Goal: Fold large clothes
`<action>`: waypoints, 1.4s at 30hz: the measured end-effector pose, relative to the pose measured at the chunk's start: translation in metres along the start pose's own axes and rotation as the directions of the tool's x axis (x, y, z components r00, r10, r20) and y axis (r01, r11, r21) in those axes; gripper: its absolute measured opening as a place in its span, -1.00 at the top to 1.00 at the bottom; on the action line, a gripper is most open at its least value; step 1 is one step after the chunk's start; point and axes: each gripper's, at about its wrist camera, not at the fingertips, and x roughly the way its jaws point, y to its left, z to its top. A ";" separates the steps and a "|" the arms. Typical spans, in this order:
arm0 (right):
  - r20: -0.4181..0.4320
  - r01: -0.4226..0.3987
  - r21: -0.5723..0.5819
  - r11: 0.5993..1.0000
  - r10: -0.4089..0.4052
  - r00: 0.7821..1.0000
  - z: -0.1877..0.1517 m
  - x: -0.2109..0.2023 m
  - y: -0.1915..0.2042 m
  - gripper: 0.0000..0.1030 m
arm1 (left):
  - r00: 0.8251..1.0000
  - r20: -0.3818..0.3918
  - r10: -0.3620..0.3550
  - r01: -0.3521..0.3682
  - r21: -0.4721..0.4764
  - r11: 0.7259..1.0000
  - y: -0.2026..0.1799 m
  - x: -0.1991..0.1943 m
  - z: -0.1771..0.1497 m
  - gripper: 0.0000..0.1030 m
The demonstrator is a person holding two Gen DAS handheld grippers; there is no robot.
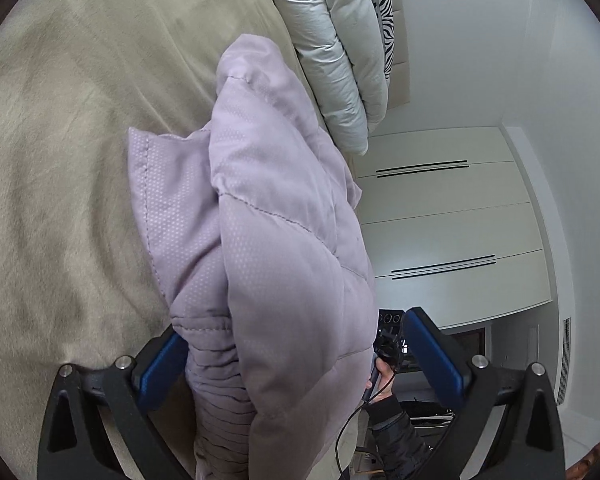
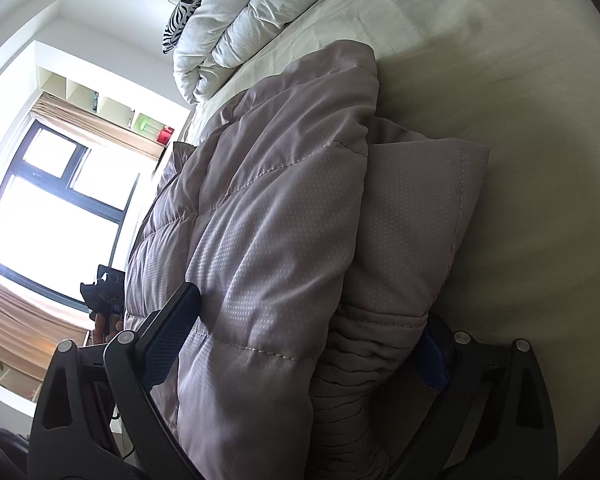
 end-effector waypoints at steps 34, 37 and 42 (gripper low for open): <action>0.074 0.060 -0.188 0.980 -0.047 0.996 -0.139 -0.081 0.158 0.32 | 0.968 0.048 0.246 -0.251 0.158 0.955 -0.080 -0.098 -0.133 0.34; 0.058 0.039 -0.180 0.983 -0.029 0.998 -0.179 -0.087 0.159 0.32 | 0.968 0.038 0.248 -0.251 0.147 0.957 -0.068 -0.110 -0.156 0.34; 0.049 0.054 -0.105 0.993 -0.049 0.998 -0.213 -0.081 0.133 0.30 | 0.964 0.038 0.263 -0.265 0.082 0.961 -0.037 -0.109 -0.172 0.28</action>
